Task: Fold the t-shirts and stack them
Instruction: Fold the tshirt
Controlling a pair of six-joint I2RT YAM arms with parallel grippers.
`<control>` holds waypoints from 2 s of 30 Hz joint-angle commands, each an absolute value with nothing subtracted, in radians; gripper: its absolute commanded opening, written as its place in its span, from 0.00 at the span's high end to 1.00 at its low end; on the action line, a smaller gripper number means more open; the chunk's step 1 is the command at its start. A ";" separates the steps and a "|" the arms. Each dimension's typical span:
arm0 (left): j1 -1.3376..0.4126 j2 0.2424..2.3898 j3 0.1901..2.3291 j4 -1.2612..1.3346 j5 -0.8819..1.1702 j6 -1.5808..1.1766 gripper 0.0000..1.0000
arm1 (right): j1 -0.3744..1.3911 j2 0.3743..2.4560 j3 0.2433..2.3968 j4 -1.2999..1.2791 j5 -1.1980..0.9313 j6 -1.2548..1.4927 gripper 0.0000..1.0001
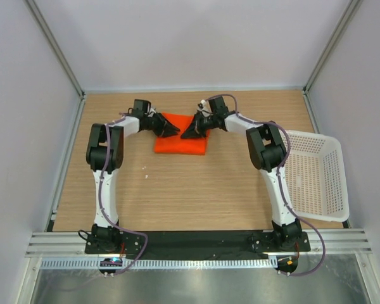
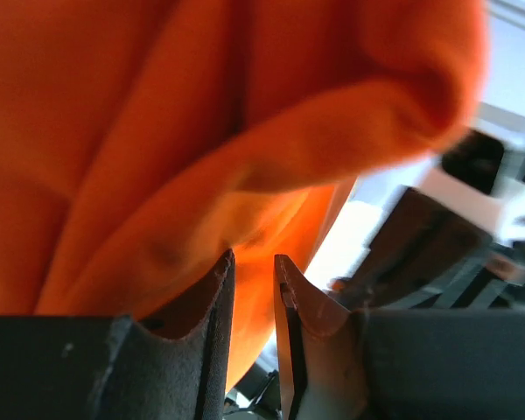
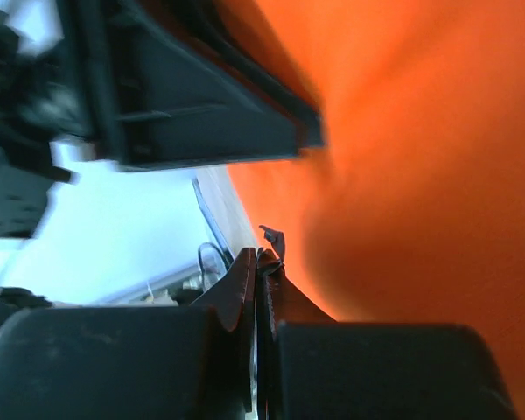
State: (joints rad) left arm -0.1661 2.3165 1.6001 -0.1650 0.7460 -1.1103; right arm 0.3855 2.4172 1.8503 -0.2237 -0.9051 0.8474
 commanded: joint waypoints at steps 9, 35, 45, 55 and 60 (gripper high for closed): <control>-0.178 2.195 1.565 -0.336 0.678 -0.959 0.75 | 0.313 2.234 1.537 -0.342 -0.910 0.606 0.99; -0.265 1.956 1.225 -0.385 0.591 -0.848 0.71 | 0.311 2.066 1.310 -0.261 -0.867 0.646 0.99; -0.213 1.994 1.548 -0.445 0.653 -0.870 0.65 | 0.310 2.212 1.616 -0.100 -0.830 0.846 0.98; -0.095 2.359 1.804 -0.275 0.755 -0.949 0.70 | 0.304 2.422 1.683 0.153 -0.807 1.052 0.98; -0.094 2.407 1.856 -0.279 0.753 -0.946 0.70 | 0.296 2.402 1.770 0.007 -0.781 0.968 0.94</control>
